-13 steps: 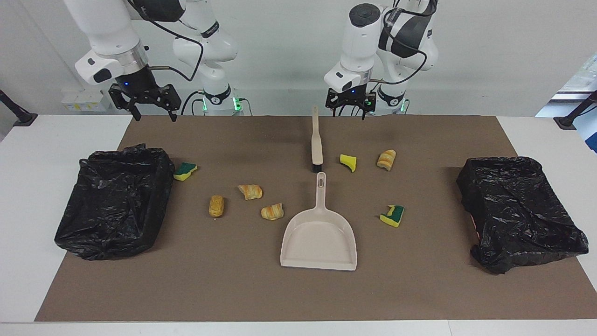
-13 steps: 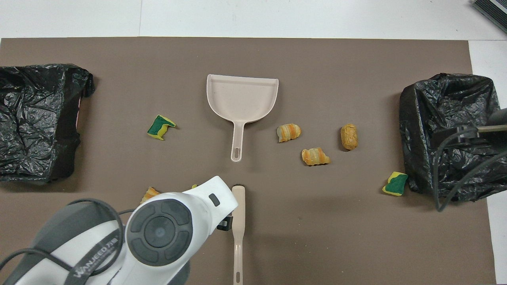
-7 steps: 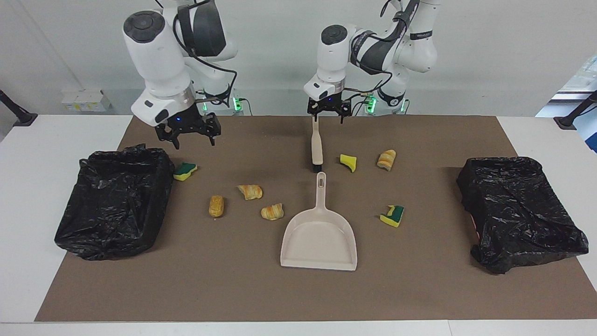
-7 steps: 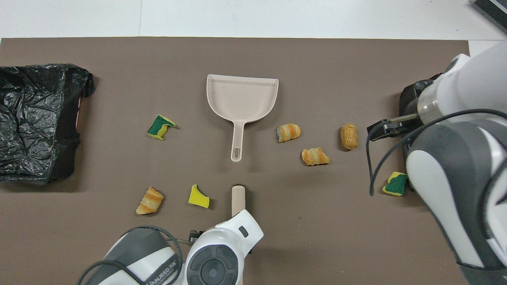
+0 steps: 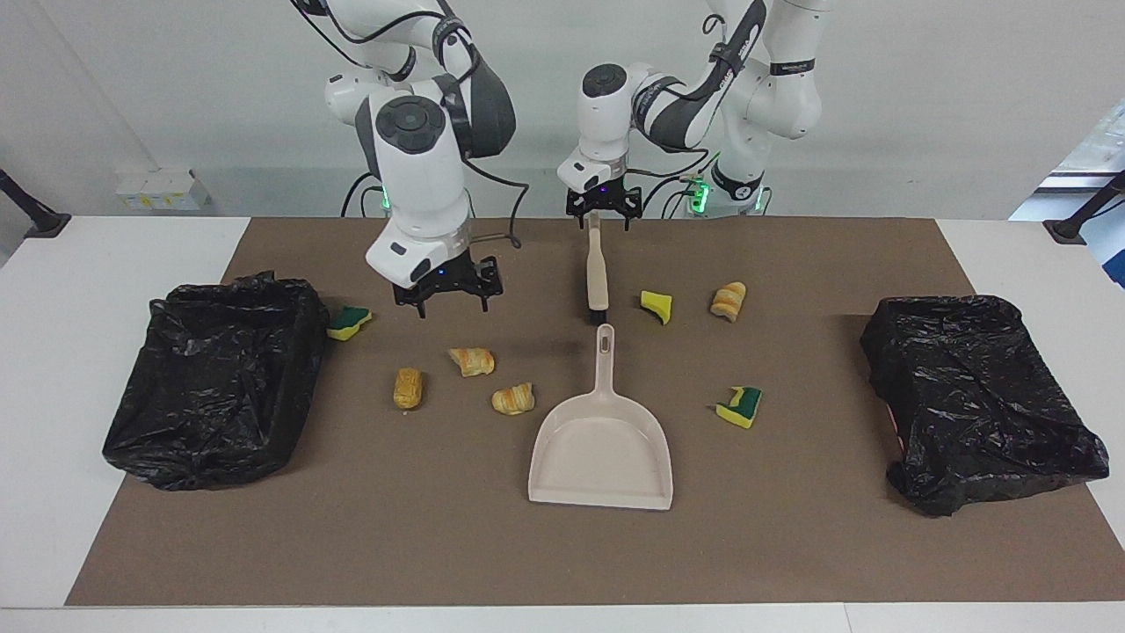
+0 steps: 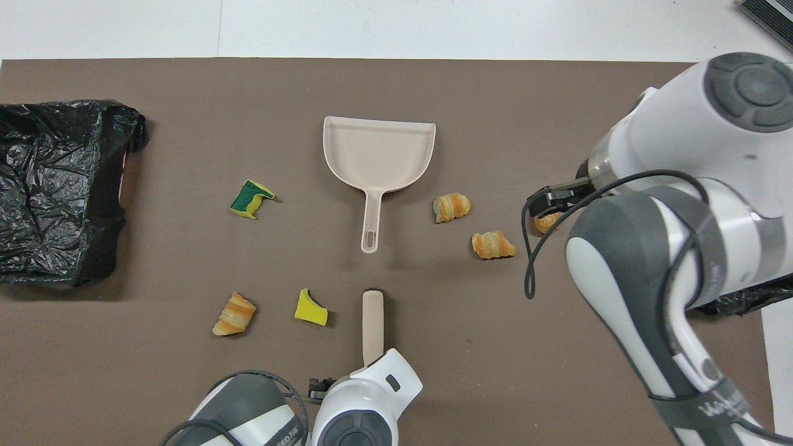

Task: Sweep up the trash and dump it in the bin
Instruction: 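Grasp the dustpan handle with the right gripper while the left gripper grasps the brush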

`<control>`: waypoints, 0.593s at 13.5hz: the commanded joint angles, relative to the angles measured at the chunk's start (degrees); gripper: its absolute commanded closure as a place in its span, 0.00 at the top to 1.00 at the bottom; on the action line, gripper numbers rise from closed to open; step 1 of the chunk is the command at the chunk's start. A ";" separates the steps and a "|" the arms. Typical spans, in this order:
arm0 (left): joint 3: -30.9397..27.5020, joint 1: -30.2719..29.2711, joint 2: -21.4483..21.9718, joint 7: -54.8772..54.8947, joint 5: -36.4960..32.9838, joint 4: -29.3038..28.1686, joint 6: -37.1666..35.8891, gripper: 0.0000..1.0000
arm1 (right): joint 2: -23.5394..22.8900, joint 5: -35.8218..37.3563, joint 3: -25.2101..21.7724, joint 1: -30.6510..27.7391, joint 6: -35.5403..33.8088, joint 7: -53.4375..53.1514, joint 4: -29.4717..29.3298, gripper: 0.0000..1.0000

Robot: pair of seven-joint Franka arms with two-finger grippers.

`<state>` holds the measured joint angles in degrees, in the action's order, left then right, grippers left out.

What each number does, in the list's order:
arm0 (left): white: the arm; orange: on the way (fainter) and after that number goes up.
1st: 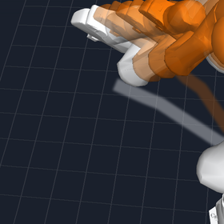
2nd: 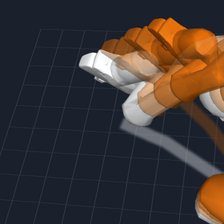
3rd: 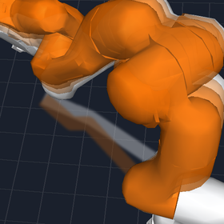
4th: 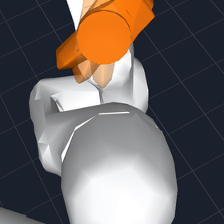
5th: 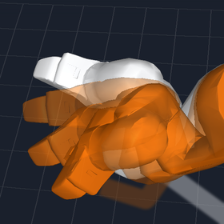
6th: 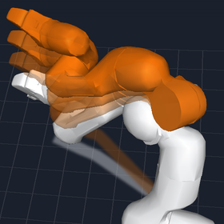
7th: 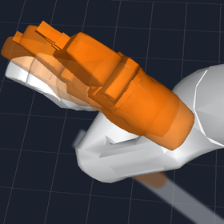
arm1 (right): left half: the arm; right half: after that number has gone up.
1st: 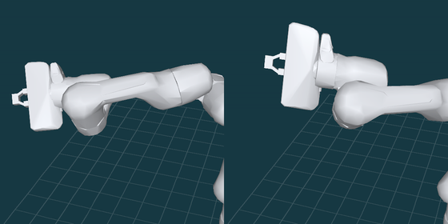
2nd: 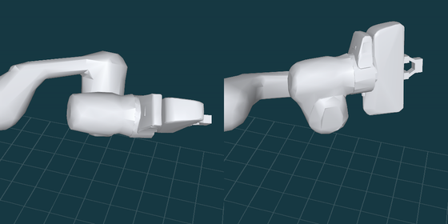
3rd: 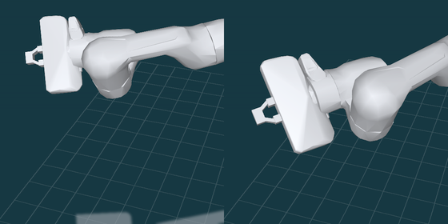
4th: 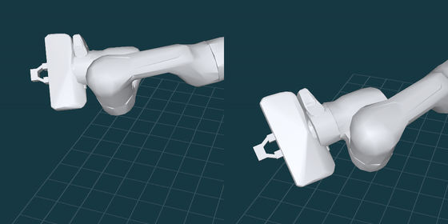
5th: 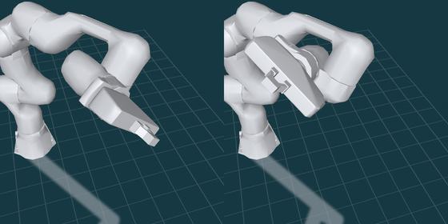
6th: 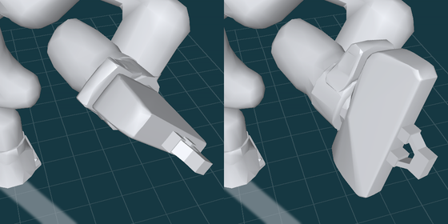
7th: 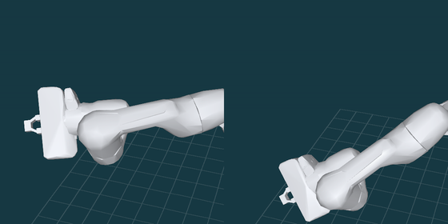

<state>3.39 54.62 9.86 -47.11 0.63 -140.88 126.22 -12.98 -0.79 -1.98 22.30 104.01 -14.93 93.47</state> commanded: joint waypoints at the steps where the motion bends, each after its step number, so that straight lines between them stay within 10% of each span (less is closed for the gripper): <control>1: -1.10 1.81 -0.19 -0.62 1.83 -1.51 1.58 0.90 | -4.41 -2.38 0.04 2.91 2.50 -6.93 -3.19 1.00; 5: -1.10 1.64 -0.45 -0.71 2.89 -0.98 1.66 0.65 | -11.00 -2.64 0.13 6.60 9.52 -16.25 -6.01 0.98; 8: -1.19 1.11 -1.77 -0.44 3.15 0.34 1.49 0.20 | -17.67 -2.90 0.31 10.38 12.71 -23.81 -11.35 0.95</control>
<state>2.83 55.13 8.80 -47.22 3.07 -141.11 127.11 -25.55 -2.24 -1.72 31.19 116.27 -34.90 87.95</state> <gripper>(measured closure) 0.577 0.040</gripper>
